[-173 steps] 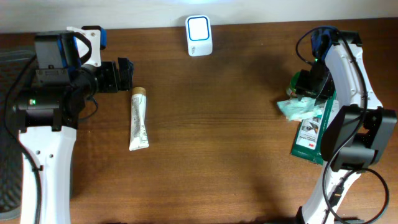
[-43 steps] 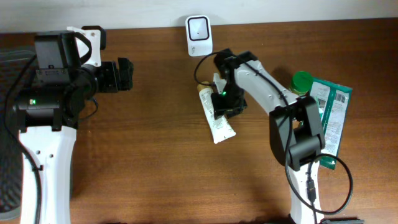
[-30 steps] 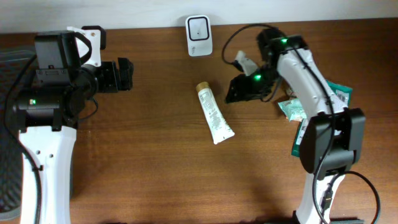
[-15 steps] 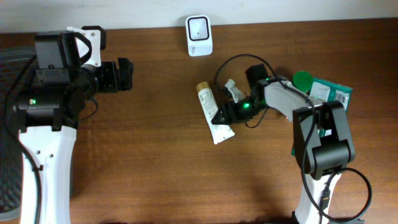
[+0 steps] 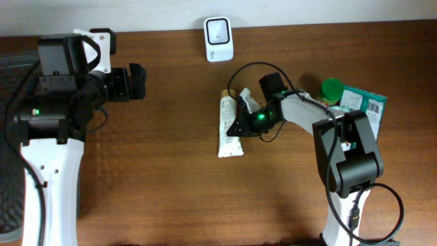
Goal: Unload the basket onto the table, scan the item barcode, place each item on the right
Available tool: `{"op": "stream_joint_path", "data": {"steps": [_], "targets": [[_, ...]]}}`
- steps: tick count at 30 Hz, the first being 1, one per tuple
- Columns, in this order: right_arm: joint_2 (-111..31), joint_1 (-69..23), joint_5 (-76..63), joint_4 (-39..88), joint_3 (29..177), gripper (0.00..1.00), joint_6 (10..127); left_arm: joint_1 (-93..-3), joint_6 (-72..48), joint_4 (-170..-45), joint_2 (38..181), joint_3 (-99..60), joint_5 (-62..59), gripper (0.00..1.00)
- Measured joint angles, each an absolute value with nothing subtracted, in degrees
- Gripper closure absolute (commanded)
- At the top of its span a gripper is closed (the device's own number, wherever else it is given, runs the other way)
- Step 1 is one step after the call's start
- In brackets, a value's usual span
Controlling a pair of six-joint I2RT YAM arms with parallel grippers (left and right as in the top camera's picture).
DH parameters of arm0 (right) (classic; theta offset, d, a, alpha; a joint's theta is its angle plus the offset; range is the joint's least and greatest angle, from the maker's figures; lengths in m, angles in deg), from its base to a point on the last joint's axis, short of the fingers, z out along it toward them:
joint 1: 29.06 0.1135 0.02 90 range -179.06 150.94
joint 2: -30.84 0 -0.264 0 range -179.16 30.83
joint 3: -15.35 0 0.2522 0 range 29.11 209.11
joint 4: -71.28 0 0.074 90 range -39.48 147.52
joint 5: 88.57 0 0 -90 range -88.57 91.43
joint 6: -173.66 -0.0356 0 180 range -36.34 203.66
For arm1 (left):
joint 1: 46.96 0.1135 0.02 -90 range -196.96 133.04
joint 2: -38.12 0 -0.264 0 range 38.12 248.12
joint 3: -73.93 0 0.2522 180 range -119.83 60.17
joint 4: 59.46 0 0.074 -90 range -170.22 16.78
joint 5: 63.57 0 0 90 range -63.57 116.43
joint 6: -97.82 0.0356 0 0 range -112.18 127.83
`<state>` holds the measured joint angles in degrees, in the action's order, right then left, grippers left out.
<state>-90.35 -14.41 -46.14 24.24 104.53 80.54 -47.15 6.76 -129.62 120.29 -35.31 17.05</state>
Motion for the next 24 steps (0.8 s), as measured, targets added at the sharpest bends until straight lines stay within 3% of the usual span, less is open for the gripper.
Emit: {"op": "stream_joint_path", "data": {"steps": [3, 10, 18, 24], "targets": [[-90.4, -14.5, -46.1, 26.2, 104.5, 0.54, 78.4, -47.1, 6.8, -129.6, 120.3, -35.3, 17.0, 0.01], [-90.4, -13.9, -42.7, 29.8, 104.5, 0.56, 65.4, -47.1, 6.8, -129.6, 120.3, -35.3, 17.0, 0.01], [-90.4, -11.8, -40.0, 30.3, 104.5, 0.96, 59.6, -47.1, 6.8, -129.6, 120.3, -35.3, 17.0, 0.01], [-90.2, -11.9, -42.3, 30.6, 104.6, 0.96, 62.3, -47.1, 6.8, -129.6, 120.3, -35.3, 17.0, 0.01]]}}
